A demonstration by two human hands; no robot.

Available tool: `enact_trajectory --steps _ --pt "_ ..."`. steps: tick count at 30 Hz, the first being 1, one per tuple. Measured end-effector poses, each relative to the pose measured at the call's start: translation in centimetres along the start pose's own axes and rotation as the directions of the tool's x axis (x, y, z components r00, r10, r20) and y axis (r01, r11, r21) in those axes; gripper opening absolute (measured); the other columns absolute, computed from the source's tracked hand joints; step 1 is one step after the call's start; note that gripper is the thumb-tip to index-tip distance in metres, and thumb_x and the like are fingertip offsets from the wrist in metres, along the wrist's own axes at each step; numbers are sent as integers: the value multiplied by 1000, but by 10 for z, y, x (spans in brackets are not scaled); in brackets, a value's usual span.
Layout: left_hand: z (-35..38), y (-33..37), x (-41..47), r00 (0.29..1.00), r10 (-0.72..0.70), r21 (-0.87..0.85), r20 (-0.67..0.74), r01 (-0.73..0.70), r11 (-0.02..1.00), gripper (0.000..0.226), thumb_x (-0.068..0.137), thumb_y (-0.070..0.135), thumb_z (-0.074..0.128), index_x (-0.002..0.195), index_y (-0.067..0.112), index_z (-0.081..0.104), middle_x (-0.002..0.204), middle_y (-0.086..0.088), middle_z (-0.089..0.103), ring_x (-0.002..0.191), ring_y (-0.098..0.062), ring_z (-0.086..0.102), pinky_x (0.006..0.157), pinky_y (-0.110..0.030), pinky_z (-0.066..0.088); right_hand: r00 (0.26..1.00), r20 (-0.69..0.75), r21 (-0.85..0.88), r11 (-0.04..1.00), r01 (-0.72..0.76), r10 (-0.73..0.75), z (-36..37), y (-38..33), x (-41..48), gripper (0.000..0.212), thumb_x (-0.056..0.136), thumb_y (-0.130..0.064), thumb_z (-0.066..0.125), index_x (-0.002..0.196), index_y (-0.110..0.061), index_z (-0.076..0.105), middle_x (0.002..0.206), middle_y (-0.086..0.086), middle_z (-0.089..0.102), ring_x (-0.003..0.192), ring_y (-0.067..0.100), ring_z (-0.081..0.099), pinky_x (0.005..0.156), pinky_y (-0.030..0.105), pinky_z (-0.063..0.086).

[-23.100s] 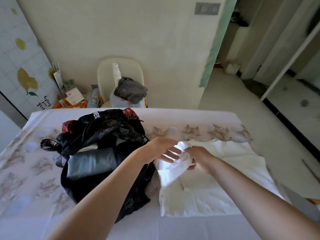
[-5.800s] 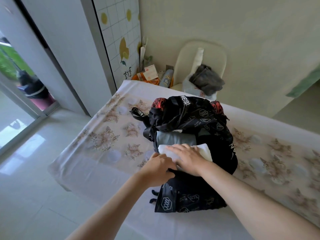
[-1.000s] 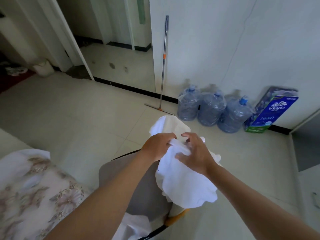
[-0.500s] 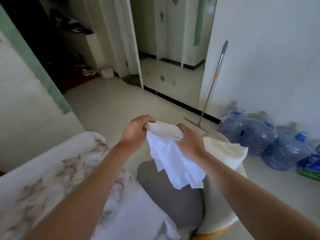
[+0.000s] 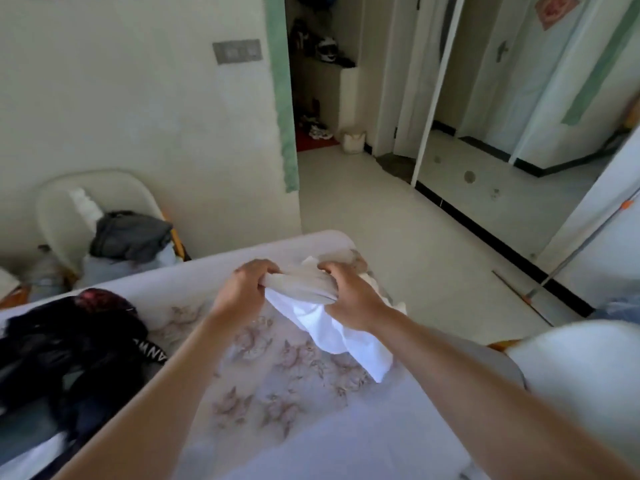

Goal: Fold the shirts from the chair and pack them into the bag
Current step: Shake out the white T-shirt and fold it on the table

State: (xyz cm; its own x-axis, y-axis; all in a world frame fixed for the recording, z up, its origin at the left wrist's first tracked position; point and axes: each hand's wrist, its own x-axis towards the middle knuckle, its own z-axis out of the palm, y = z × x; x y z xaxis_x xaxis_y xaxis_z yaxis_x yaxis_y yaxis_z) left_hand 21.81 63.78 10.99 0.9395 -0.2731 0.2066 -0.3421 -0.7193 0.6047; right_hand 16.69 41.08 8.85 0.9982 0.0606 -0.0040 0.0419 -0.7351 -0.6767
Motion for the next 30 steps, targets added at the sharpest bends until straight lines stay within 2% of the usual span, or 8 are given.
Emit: enact_trajectory --steps 4,7,10,14,17,20,24,30 --pt "-7 -96 -53 941 -235 208 244 186 960 42 83 1 47 104 30 67 106 1 66 89 -20 59 71 -30 49 947 299 -151 986 -70 113 83 -5 4 66 84 -35 63 145 -31 39 151 -4 41 135 20 45 108 34 40" --pt "0 -142 -78 821 -322 365 471 151 919 36 84 10 52 87 45 61 112 8 62 98 -15 59 85 -30 50 911 366 -195 973 -124 190 108 2 2 58 91 -34 58 146 -29 40 153 -5 38 137 19 43 110 36 39" --pt "18 -153 -83 719 -406 507 564 87 858 49 87 0 46 105 42 66 124 8 57 111 -19 56 97 -31 43 907 345 -225 959 -172 243 112 16 8 55 95 -27 53 148 -26 39 154 -4 37 139 20 40 113 39 37" --pt "40 -130 -67 871 -313 487 379 100 868 33 89 13 50 113 32 58 126 4 51 118 -18 48 102 -32 37 932 252 -322 931 -173 260 108 34 21 56 95 -15 54 148 -24 39 160 -1 26 145 20 29 115 43 32" --pt "67 -117 -55 848 -187 307 495 31 951 60 89 41 59 143 38 34 151 5 32 136 -22 34 109 -39 31 908 321 -345 926 -154 270 110 48 34 77 86 -7 53 152 -34 26 164 -1 8 146 22 24 106 40 41" --pt "94 -108 -51 767 -219 324 603 15 946 74 89 42 62 151 42 22 155 2 29 139 -25 32 112 -42 28 878 416 -436 899 -34 235 119 61 44 81 84 -9 56 153 -39 24 147 3 39 126 25 48 95 35 46" --pt "104 -115 -46 804 -273 339 529 94 936 45 94 28 53 137 41 50 136 3 52 125 -23 50 103 -35 39 947 318 -484 867 118 49 125 67 65 35 86 -39 65 121 -33 65 119 -4 65 108 23 60 87 32 44" --pt "79 -115 -36 889 -258 -48 377 297 954 52 80 25 68 129 33 51 130 15 48 123 -8 45 94 -21 36 923 363 30 989 -145 125 127 23 94 7 81 -31 70 81 -31 63 84 -14 65 78 6 62 69 29 51"
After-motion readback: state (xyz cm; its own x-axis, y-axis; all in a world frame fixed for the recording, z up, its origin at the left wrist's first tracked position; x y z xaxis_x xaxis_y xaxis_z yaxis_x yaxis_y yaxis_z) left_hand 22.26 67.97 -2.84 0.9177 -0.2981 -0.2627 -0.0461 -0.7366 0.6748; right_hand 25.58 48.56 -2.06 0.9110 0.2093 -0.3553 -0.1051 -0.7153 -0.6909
